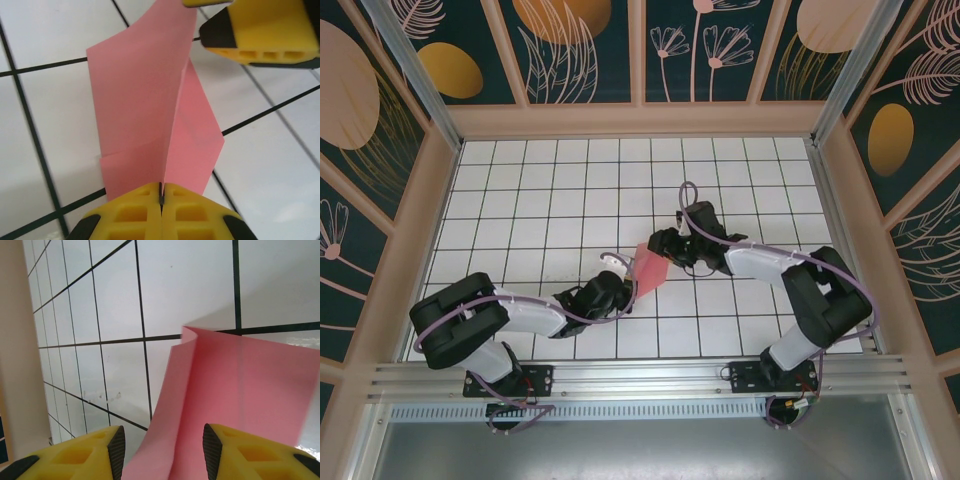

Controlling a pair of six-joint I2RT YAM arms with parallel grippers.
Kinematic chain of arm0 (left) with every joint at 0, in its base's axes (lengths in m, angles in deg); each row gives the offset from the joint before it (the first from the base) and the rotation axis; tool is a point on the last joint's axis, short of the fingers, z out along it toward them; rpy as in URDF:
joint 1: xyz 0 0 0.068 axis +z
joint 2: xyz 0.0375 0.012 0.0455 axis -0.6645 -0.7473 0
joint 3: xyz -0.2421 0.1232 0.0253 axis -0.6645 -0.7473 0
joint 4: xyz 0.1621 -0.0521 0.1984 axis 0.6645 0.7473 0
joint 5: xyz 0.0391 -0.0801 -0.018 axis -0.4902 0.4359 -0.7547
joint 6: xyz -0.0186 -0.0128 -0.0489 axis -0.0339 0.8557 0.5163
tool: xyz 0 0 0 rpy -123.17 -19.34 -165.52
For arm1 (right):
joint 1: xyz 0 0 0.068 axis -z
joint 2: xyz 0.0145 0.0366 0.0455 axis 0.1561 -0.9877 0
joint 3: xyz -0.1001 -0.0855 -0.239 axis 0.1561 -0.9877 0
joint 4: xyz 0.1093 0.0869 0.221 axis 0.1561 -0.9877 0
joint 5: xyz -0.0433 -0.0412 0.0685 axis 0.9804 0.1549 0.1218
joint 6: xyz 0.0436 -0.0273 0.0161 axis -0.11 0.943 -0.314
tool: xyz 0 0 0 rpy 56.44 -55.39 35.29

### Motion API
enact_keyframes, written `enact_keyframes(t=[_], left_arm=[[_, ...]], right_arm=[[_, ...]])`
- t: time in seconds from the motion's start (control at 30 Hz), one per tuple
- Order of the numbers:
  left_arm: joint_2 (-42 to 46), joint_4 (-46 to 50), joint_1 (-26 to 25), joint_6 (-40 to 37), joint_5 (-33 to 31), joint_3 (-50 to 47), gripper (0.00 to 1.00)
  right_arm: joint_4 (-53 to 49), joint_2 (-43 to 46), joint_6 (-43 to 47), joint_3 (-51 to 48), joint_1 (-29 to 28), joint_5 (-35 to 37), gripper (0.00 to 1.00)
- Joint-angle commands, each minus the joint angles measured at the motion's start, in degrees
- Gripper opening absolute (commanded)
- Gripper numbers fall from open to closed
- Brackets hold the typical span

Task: Fold a paper plane with a square sheet of paper (pick it up from the middle)
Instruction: Fourth fold the wing at the center of the table.

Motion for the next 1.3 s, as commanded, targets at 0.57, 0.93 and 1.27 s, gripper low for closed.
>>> enact_keyframes(t=[0.57, 0.93, 1.27], left_arm=[[-6.22, -12.78, 8.60, 18.88, 22.28, -0.87, 0.05], [-7.07, -14.86, 9.93, 21.94, 24.09, -1.22, 0.06], [-8.92, -16.79, 10.62, 24.24, 25.75, -1.21, 0.07]], right_arm=[[4.96, 6.37, 4.66, -8.33, -1.95, 2.62, 0.60], [8.28, 10.61, 7.51, -10.64, -2.50, 2.25, 0.72], [5.64, 5.22, 7.60, -8.43, -3.10, 4.64, 0.59]])
